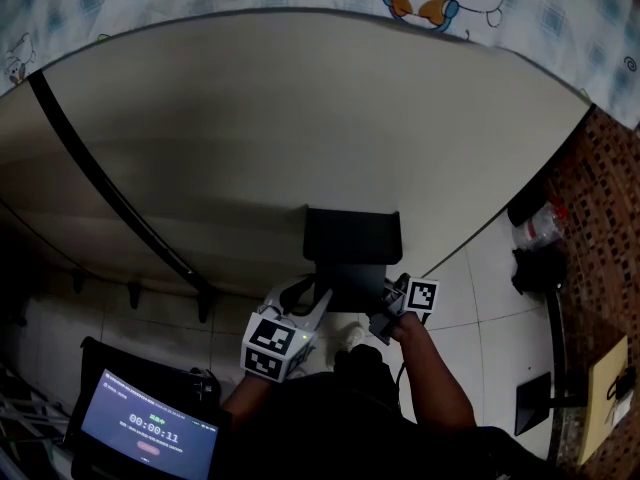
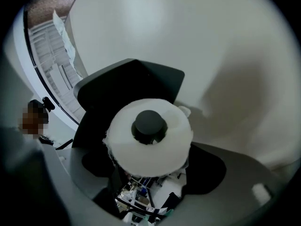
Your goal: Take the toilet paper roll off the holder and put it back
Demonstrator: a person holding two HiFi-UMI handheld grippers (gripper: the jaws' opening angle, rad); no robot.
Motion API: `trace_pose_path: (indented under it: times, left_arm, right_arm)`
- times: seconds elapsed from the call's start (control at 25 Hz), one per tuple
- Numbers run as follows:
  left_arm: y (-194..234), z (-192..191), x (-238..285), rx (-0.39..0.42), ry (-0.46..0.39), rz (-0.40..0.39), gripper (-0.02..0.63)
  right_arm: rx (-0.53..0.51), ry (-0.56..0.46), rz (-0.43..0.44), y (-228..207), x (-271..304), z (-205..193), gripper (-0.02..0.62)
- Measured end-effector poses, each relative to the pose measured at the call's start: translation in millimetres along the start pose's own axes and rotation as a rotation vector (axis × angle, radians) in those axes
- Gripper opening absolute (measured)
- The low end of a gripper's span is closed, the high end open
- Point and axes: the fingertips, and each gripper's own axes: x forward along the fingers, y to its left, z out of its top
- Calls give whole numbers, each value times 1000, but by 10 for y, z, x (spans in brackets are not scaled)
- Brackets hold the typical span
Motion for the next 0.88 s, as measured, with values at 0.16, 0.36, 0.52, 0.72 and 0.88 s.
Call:
trace_pose_path:
  times: [0.16,0.36,0.52,0.72,0.88]
  left_arm:
    - [1,20,7,-3,2,3,150]
    - [9,12,10,-3,5,5,149]
    - [28,-14,11,1,8,10,149]
    - [62,-19,48,5,20,35,149]
    - [128,-95,72,11,12,48,126]
  right_arm:
    - [8,34,17,3,52,-68,410]
    - [20,20,28,-6,60,-82,411]
    - [-15,-2,3,-40,33,-71,420]
    - [-85,-93,-107,-207,-279,111,519]
    - [-127,-199,-198,-295,-700,275,540]
